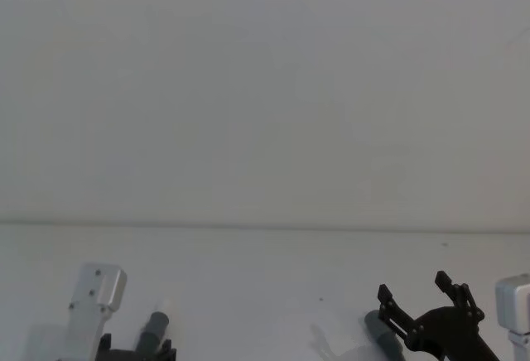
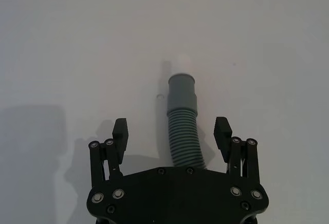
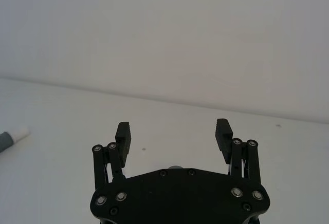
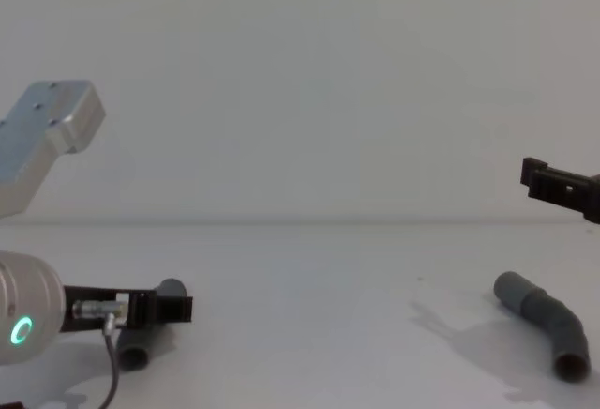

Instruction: Use both hands to pick up one end of the pipe from the table, align the ends, and insert them.

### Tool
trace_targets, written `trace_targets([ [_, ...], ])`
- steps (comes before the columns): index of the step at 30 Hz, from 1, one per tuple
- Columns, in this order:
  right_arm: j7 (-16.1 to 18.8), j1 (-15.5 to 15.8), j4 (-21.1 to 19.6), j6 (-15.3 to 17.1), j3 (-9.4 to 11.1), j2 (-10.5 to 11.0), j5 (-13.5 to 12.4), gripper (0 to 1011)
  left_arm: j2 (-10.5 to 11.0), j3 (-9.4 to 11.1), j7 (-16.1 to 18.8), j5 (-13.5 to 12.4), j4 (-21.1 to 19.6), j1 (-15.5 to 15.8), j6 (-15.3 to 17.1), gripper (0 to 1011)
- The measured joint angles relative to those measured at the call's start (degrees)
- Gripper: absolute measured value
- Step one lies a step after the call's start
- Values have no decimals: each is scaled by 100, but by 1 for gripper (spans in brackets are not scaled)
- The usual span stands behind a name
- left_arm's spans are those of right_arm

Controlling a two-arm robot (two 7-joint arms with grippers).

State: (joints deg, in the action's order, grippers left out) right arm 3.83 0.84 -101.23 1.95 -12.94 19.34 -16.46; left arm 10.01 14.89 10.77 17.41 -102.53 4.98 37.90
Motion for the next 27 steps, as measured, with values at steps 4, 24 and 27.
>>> trace_targets([
  [4,0,0,0,0,0,0,0,1004,-18,14,-30,-11,41,7,-1,1001],
  [24,0,0,0,0,0,0,0,1003,-38,108,-144,-159,200,129,13,1001],
  [27,0,0,0,0,0,0,0,1004,-41,118,-150,-175,211,137,15,1001],
])
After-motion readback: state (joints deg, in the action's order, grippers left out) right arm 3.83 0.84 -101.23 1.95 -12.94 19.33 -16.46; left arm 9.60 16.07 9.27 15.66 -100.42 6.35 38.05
